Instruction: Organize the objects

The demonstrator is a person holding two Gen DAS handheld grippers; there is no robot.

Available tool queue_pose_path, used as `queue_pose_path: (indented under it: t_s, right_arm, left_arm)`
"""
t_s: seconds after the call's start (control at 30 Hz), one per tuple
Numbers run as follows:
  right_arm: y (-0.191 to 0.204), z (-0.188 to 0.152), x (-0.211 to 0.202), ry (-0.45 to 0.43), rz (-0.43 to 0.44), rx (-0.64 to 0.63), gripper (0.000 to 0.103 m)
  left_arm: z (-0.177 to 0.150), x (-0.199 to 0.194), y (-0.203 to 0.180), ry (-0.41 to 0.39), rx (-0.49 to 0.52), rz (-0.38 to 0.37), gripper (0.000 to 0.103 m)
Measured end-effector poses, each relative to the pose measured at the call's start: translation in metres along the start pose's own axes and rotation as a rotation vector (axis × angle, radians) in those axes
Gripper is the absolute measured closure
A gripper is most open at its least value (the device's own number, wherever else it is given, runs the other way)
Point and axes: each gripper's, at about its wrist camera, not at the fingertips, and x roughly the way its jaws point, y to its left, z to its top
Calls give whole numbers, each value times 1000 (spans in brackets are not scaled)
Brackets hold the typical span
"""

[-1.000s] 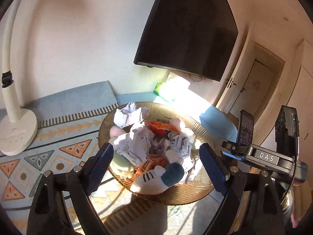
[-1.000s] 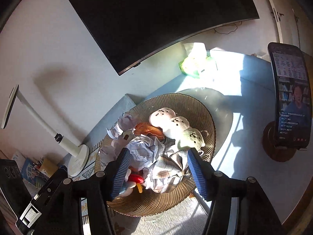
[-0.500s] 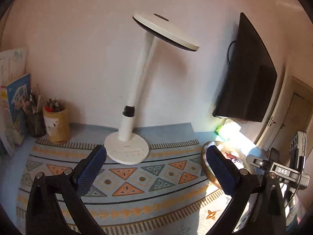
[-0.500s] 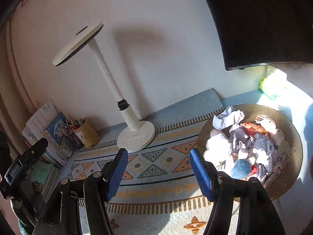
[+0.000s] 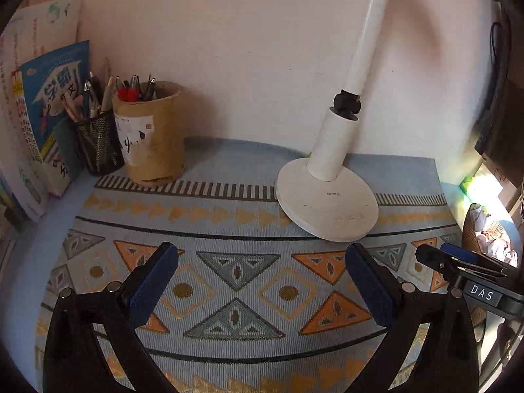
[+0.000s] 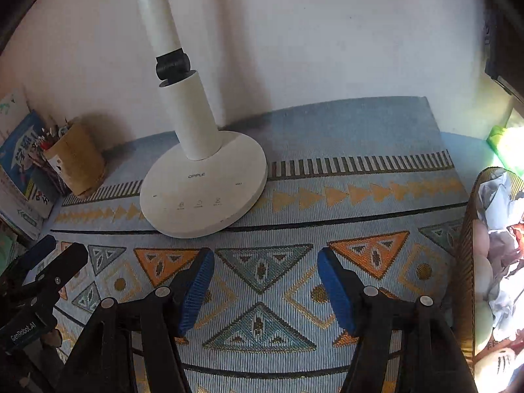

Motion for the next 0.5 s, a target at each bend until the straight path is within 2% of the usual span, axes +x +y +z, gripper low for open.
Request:
queue_pose_path:
  t_s: [0.1,0.23,0.37,0.5]
  right_arm:
    - [-2,5,17,18,-48,-29,39]
    - [-6,5,33,35,-110,-58,39]
    - [-14,3,42,64,-100,-45,39]
    - [-17,5,46,57,-101,-45,34]
  left_arm:
    - [-1,30,-3,62,18,-11,1]
    - [-5,55,8,112,-1,72,1]
    - [-8,75,17,202,-28,116,2]
    - [-6,76,23,199,-57,123,1]
